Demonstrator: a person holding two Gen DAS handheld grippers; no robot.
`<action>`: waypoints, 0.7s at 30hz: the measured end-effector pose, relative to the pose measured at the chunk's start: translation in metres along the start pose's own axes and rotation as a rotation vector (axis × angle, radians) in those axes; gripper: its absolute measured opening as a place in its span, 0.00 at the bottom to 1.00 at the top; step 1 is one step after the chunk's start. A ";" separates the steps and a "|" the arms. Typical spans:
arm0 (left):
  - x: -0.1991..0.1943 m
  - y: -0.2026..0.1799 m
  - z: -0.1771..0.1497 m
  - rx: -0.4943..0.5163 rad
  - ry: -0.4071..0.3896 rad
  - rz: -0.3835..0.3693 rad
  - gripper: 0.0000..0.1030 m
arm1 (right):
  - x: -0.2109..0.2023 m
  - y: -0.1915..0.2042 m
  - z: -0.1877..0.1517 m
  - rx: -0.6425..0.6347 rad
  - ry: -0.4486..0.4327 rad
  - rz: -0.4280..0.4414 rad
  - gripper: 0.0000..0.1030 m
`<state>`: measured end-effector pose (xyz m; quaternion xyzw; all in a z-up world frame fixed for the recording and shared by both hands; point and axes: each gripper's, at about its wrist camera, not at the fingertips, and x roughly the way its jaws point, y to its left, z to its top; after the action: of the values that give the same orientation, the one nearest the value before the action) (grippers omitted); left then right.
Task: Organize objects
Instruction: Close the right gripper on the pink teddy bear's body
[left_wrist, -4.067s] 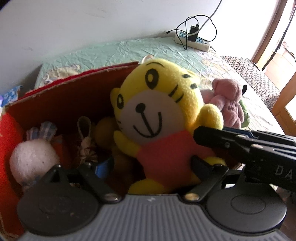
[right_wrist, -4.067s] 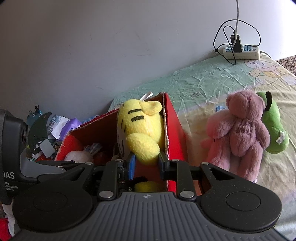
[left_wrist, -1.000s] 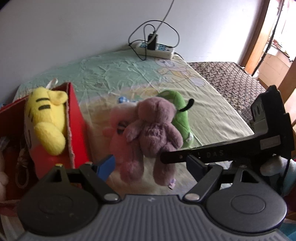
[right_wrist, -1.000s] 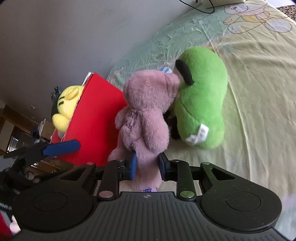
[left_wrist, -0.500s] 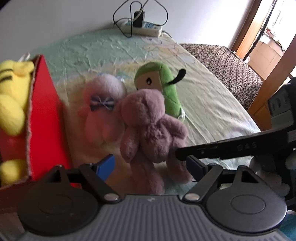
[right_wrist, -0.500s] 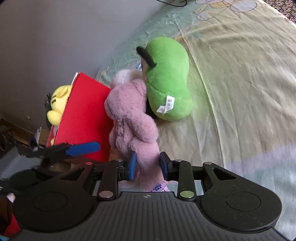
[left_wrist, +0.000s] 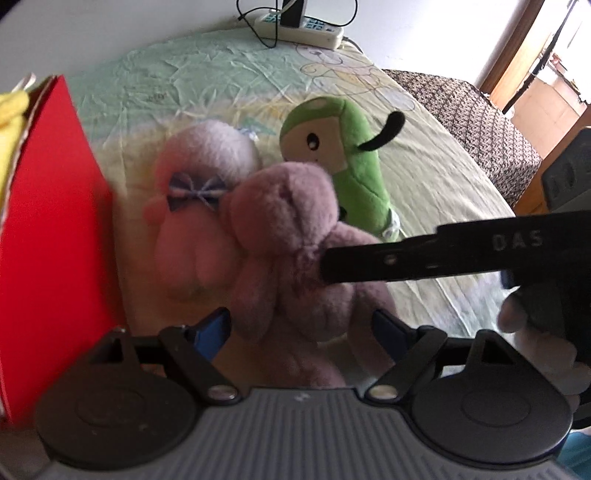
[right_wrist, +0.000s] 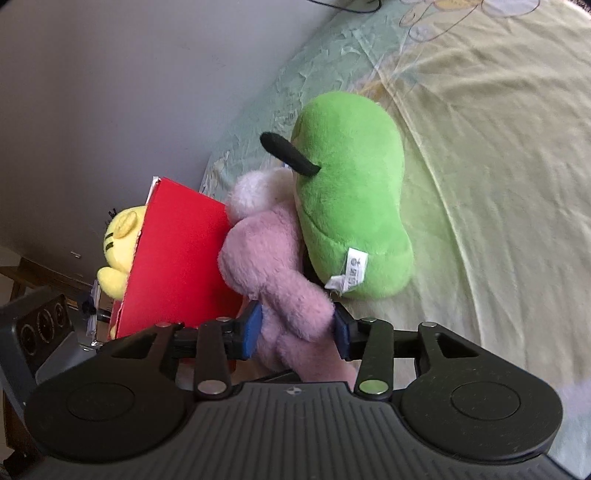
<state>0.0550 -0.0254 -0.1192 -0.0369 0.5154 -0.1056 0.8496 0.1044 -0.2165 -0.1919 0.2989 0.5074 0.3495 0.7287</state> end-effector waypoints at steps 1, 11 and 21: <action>0.002 0.001 0.001 -0.009 0.004 -0.010 0.84 | 0.001 -0.002 0.000 0.016 0.008 0.010 0.43; 0.005 0.003 0.001 -0.047 0.013 -0.065 0.85 | -0.008 -0.006 -0.003 0.027 0.042 0.049 0.39; -0.007 -0.004 -0.016 -0.011 0.018 -0.105 0.84 | -0.025 0.006 -0.022 -0.048 0.112 0.044 0.36</action>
<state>0.0377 -0.0272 -0.1202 -0.0677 0.5210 -0.1475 0.8380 0.0765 -0.2317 -0.1804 0.2724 0.5323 0.3936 0.6983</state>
